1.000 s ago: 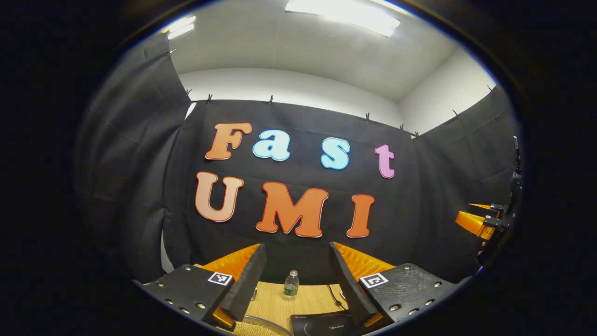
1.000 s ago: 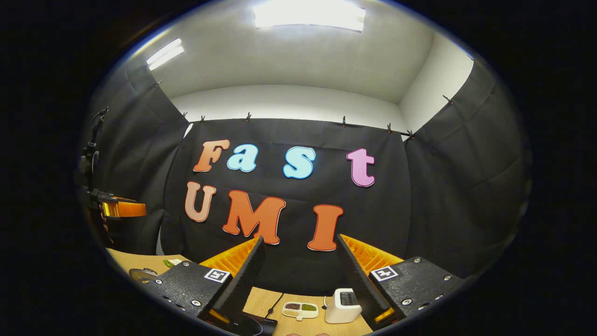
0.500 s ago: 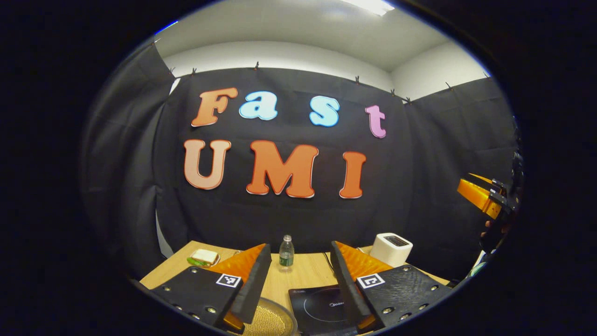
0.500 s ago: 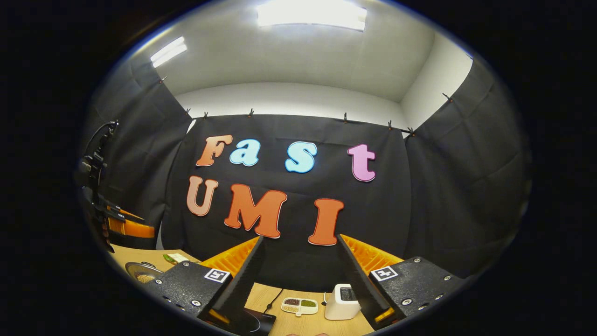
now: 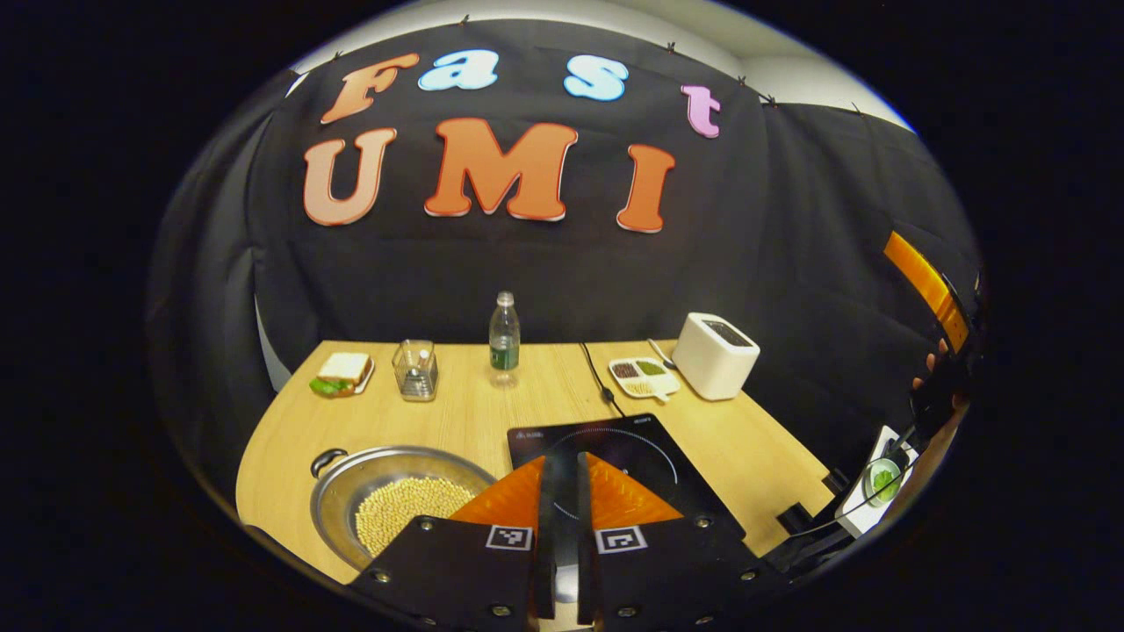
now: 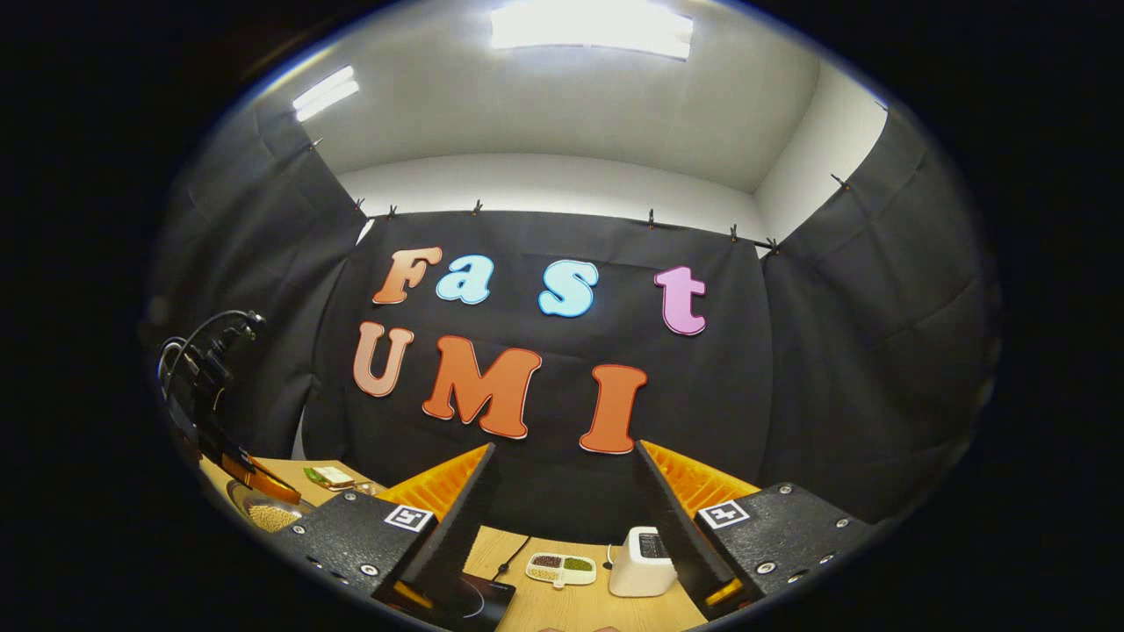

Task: First push the handle of the pot to place it horizontally, then grasp the pot with both hands and set it on the induction cooktop.

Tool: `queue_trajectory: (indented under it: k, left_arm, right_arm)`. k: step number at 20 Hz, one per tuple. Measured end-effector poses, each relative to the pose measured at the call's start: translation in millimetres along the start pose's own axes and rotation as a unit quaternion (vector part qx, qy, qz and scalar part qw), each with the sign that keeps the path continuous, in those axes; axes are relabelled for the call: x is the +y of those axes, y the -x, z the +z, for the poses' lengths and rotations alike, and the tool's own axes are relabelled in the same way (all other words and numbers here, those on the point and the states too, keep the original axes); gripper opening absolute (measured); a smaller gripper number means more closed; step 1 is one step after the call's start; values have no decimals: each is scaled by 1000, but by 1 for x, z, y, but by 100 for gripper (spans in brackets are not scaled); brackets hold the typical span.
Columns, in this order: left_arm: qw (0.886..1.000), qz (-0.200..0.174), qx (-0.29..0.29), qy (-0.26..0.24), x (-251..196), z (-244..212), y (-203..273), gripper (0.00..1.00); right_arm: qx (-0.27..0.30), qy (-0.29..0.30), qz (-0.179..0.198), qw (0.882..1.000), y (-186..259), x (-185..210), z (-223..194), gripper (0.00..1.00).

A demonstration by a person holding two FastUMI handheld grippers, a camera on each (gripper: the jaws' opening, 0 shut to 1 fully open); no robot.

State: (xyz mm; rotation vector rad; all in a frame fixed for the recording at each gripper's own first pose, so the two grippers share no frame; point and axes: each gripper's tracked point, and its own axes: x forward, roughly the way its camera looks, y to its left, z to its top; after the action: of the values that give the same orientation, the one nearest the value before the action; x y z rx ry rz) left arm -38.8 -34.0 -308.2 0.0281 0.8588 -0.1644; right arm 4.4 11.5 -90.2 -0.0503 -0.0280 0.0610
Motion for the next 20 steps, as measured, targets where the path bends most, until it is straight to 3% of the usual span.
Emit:
queue_trajectory:
  k: [2,4,8,15,20]
  left_arm:
    - [999,-13,39,22,-3,-23,-9,11]
    - [995,-19,89,48,-7,-53,-13,4]
    - [982,-16,169,88,-8,-99,-22,4]
    - [966,0,223,133,7,-146,-29,4]
    - [959,-2,222,175,13,-144,-50,4]
  right_arm:
    - [5,1,-4,1000,1,-3,-9,97]
    - [13,-4,-5,1000,0,-3,-21,94]
    - [29,-3,-2,1000,2,-3,-43,94]
    - [37,10,-4,999,3,2,-67,94]
    - [43,10,-3,999,4,5,-76,94]
